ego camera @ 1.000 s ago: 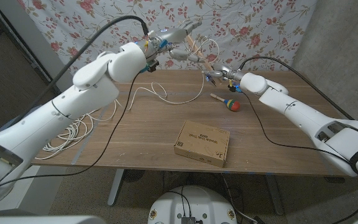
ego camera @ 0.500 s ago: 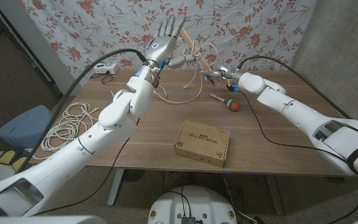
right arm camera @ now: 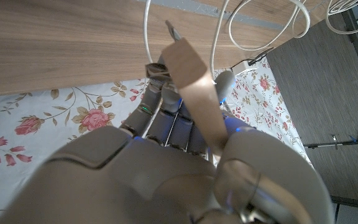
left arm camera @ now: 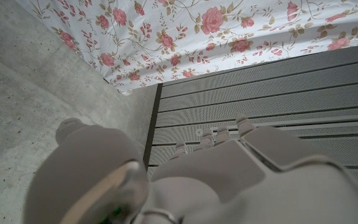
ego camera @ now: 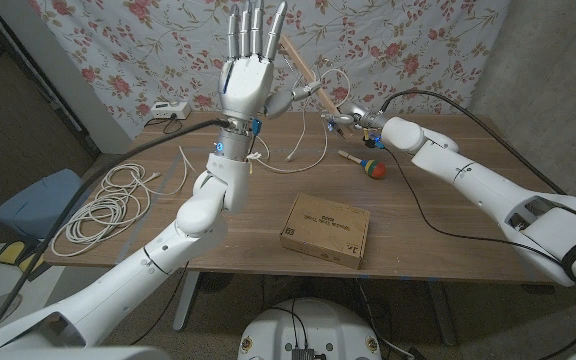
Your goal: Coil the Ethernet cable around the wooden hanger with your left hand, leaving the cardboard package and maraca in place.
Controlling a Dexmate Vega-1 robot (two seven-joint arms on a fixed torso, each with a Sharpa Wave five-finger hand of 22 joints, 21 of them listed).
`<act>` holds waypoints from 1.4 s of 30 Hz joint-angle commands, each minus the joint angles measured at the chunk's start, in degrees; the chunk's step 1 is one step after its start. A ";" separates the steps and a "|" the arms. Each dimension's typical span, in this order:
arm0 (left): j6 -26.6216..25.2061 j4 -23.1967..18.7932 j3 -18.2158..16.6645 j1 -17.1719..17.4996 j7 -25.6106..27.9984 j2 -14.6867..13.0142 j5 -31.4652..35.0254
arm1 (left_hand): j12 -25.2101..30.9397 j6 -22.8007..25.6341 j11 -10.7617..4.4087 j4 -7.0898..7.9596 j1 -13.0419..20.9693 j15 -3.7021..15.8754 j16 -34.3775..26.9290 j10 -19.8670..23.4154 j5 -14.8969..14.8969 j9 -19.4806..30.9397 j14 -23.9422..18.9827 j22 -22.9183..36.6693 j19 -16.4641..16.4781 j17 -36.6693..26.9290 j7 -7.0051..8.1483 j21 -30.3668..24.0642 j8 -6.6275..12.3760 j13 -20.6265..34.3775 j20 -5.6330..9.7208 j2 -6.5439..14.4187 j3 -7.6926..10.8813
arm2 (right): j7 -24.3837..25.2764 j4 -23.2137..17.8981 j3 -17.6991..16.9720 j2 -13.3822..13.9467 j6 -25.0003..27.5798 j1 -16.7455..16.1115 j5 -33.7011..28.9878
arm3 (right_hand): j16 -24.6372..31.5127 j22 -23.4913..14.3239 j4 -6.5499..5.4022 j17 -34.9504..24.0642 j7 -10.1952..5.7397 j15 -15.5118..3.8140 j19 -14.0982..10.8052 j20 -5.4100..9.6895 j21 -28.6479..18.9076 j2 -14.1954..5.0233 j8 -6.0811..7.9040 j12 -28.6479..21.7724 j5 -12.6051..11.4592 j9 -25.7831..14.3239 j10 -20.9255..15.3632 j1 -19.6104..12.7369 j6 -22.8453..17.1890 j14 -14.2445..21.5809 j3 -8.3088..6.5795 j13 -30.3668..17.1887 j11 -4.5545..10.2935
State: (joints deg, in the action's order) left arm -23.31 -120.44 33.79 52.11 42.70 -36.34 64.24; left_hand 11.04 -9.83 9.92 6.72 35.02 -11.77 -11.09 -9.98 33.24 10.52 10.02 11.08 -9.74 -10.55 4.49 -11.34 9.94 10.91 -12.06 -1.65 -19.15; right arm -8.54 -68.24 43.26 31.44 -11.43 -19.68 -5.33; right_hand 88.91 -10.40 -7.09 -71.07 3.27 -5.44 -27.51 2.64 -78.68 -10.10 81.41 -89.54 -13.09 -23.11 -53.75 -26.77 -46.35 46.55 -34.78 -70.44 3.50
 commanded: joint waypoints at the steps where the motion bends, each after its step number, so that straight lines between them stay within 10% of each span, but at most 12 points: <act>1: 2.24 0.03 -2.53 3.80 5.43 -0.61 -2.21 | 1.65 -27.04 -0.61 0.44 -0.75 -0.14 -0.92 -24.75 -0.92 -0.01 23.32 0.35 -25.04 -0.05 0.07 -1.41 1.22 0.12 -0.20 0.18 -0.07 | 0.74 -6.09 -0.66 1.52 4.99 -2.23 -0.81 | 0.42 -0.14 0.06 0.04 0.26 -6.13 0.27 1.80 -0.49 -0.17 0.43 -0.28 0.18 0.11 -0.28 -0.40 -0.35 -0.15 -0.15 -0.08 0.46; 11: 9.74 -2.04 -9.28 7.43 -0.04 -4.47 -16.69 | 3.26 -16.11 -2.42 1.13 -2.47 0.04 -2.21 -16.27 -4.49 -0.28 11.27 0.41 -12.18 0.20 2.16 -5.09 2.51 -0.25 -0.16 1.98 0.60 | 3.80 -12.46 -1.52 2.74 11.04 -5.42 -2.08 | 0.42 -0.13 0.08 0.04 0.28 -6.11 0.56 1.76 -0.43 -0.14 0.41 -0.05 0.19 0.10 -0.22 -0.43 -0.23 -0.32 -0.08 0.21 0.26; 27: 18.52 -3.95 -18.35 12.35 -11.41 -7.66 -35.86 | 3.65 -13.09 -2.37 0.98 -2.67 0.17 -2.01 -12.51 -5.97 -0.28 7.28 0.29 -8.39 0.10 1.64 -5.64 2.18 -0.15 -0.32 2.46 0.64 | 8.75 -26.05 -0.05 8.78 21.09 -10.70 -14.32 | -0.67 0.20 -0.23 0.27 -0.63 -5.92 3.88 2.65 2.25 0.47 -1.28 6.53 -0.30 0.62 3.11 0.24 2.67 -4.14 0.81 9.03 0.44; 42: 20.09 -3.30 -20.14 12.78 -13.55 -7.01 -38.14 | 2.80 -13.92 -1.11 0.91 -2.74 -0.25 -0.85 -13.68 -6.42 -0.24 8.85 0.21 -8.40 0.07 1.01 -5.23 1.44 -0.09 -0.35 2.52 0.62 | 6.12 -31.50 5.28 11.43 28.88 -10.67 -35.02 | -2.13 0.32 -0.16 0.57 -1.76 -5.96 5.62 3.13 5.26 0.97 -3.48 10.06 -0.92 2.15 4.49 0.74 4.14 -6.81 1.88 16.23 -0.40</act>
State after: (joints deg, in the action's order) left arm -5.23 -123.97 15.52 64.19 31.28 -43.40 28.75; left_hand 13.93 -9.84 8.31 7.83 32.28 -11.77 -11.97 -9.98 27.09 10.13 10.02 11.18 -9.74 -10.40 5.92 -16.57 11.42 10.66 -12.07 0.33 -18.68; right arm -2.09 -95.31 45.29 40.73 12.48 -29.55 -26.67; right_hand 87.07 -10.12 -7.26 -70.47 1.63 -3.83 -22.21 2.58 -73.76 -9.51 78.18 -79.64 -13.59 -20.87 -49.73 -26.17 -42.65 40.36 -33.18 -54.51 2.98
